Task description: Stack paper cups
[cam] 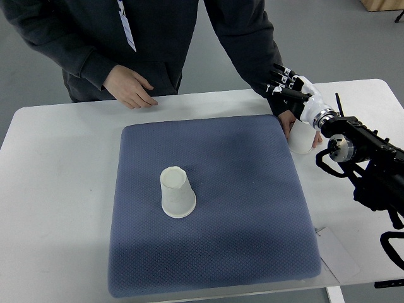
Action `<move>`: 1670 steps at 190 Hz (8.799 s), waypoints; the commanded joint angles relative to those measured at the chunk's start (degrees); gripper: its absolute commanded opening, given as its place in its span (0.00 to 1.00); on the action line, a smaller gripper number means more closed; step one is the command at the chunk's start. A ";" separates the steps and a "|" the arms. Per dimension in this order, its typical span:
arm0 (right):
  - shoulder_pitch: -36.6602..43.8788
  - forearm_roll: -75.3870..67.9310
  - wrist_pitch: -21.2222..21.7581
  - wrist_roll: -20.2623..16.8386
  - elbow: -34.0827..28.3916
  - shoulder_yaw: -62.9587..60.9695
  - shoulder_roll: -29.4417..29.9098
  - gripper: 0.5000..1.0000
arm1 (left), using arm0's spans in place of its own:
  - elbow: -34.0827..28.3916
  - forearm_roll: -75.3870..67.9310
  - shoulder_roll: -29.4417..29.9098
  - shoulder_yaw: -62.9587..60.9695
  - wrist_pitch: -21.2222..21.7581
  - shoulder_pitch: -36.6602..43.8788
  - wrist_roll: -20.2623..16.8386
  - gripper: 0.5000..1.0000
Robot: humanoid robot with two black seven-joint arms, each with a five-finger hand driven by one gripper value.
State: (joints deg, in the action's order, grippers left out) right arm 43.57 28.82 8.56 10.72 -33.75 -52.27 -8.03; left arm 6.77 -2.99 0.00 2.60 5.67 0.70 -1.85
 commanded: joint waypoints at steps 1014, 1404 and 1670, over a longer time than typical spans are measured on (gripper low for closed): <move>13.47 60.21 -5.40 10.11 0.61 43.04 -18.17 0.29 | -0.09 0.00 0.00 0.12 0.04 0.00 0.01 1.00; 36.32 54.94 12.53 10.02 -39.20 41.90 -12.01 0.16 | -0.09 0.00 0.00 0.12 0.04 0.00 0.01 1.00; 29.47 58.28 9.11 8.44 -39.20 41.81 -12.01 0.55 | -0.09 0.00 0.00 0.21 0.04 0.00 -0.08 1.00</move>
State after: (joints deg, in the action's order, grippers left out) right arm 73.15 87.21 18.06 19.26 -72.95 -10.39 -20.05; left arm 6.68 -2.99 0.00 2.74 5.71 0.70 -1.89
